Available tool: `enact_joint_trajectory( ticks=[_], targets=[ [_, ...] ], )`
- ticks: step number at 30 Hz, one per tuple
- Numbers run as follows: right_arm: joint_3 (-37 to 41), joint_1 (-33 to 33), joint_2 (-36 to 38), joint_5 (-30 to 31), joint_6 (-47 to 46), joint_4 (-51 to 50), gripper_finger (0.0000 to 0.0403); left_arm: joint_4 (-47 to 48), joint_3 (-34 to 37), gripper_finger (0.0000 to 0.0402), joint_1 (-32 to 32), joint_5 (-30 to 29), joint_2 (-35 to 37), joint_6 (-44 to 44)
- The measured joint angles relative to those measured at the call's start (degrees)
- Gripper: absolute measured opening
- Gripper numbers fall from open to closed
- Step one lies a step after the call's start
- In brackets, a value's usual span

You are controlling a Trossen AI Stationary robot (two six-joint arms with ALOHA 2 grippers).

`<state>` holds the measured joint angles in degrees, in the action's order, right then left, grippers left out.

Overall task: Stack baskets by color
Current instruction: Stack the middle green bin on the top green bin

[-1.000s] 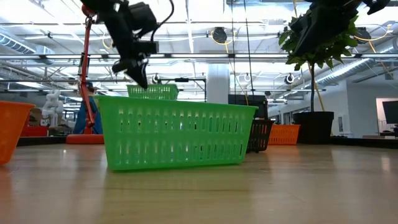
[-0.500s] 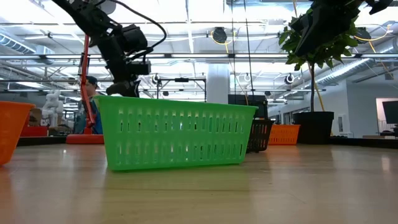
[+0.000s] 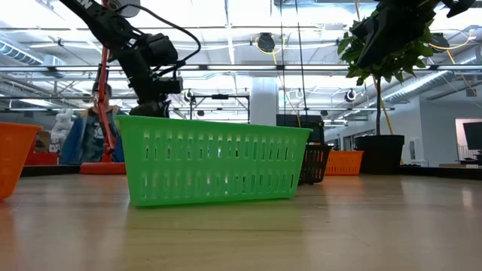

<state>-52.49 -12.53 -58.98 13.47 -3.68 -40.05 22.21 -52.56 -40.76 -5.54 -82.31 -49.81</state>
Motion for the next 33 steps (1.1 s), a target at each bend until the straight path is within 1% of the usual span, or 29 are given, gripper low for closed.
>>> enact_joint_trajectory(
  ticks=[14,17,23,30,33],
  targets=[
    [0.0,0.0,0.0,0.0,-0.12,-0.03,0.0,0.18,0.04,0.0018,-0.32,0.11,-1.39,0.84],
    [0.0,0.0,0.0,0.0,-0.12,-0.02,0.0,0.16,0.04,0.0018,-0.32,1.29,-1.39,0.95],
    [0.0,0.0,0.0,0.0,-0.12,-0.02,0.0,0.18,0.04,0.0019,-0.43,1.53,-1.5,0.82],
    [0.0,0.0,0.0,0.0,-0.14,0.0,0.0,0.12,-0.02,0.002,-1.25,1.62,-3.37,0.95],
    [0.0,0.01,0.0,0.0,-0.14,0.0,0.0,-0.14,-0.02,0.0029,-1.66,0.79,-4.51,0.84]
  ],
)
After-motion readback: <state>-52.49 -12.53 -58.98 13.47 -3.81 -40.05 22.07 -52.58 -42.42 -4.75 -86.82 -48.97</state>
